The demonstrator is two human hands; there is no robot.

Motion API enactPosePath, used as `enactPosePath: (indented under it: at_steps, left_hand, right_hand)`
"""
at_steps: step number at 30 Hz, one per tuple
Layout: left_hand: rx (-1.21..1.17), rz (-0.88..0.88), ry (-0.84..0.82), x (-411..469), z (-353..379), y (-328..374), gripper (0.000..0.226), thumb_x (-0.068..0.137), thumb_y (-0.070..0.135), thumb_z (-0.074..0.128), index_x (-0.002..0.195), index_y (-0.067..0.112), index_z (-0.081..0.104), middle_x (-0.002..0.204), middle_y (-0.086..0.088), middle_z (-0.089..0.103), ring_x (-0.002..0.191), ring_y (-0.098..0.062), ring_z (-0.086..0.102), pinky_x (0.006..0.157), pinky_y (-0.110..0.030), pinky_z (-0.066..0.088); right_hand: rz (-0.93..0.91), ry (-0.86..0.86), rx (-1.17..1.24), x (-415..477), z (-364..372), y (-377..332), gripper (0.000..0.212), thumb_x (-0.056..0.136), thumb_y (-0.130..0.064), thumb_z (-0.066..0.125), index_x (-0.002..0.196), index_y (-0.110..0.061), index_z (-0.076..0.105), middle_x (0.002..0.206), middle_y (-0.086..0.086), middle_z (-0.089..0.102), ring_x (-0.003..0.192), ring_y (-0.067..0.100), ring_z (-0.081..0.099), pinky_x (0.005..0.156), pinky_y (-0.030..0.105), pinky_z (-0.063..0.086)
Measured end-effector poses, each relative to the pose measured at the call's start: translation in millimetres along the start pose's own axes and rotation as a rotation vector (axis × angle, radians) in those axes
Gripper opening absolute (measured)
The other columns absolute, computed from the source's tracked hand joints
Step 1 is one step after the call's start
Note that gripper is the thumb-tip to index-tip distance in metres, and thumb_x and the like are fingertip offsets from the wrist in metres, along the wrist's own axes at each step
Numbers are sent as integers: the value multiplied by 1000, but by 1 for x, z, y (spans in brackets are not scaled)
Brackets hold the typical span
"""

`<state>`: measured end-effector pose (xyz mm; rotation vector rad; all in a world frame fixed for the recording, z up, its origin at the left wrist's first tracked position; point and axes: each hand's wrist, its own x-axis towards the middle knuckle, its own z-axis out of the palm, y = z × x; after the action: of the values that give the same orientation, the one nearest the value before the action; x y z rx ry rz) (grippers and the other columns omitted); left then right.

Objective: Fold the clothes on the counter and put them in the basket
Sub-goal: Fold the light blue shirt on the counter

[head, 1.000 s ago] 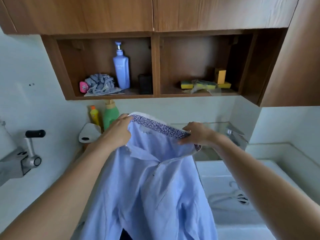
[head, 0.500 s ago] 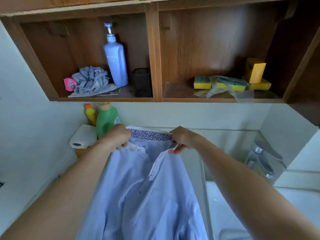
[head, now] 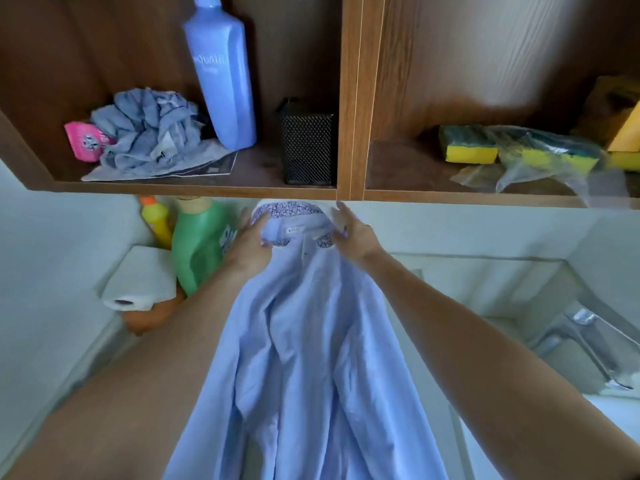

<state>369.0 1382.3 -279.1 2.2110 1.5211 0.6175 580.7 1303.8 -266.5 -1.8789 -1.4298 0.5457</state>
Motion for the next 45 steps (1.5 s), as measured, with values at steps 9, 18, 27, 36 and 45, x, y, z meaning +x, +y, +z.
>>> enactPosePath:
  at_steps: [9,18,27,36,45]
  left_hand:
    - [390,80,-349,-121,129,-93,78,84,71,32,148,26,39,156,-7,35,142,-30,37,108,-57,37]
    - [-48,9,-475,-120,106,-120,70,83,67,38,149,46,25,163,13,10,151,-7,9,123,-44,13]
    - [138,-257,-146,-155,84,-138,58,82,33,75,130,11,51,113,-18,58,106,-38,58,81,-43,46]
    - [528,-440,-1222,-161,31,-77,13,90,18,67,84,7,71,61,1,67,62,-14,63,61,-26,53]
    - [-83,-196,-112,-75,74,-67,67,84,44,72,137,14,42,132,-15,49,116,-32,56,92,-43,49]
  right_hand:
    - [116,-345,-494,-56,93,144,68,94,-49,45,152,-20,23,164,2,13,153,24,4,122,46,8]
    - [4,-398,-637,-62,88,165,63,103,-50,30,157,-29,5,166,0,-4,153,20,-5,123,47,3]
    - [-85,-287,-305,-112,95,104,30,96,-24,51,123,-21,64,126,7,59,114,30,58,93,37,49]
    - [331,-960,-527,-109,51,75,37,95,-39,56,98,-5,70,75,6,65,58,18,59,48,22,47]
    - [231,-168,-363,-50,78,91,77,94,-50,55,153,-23,14,145,15,40,113,39,61,93,42,48]
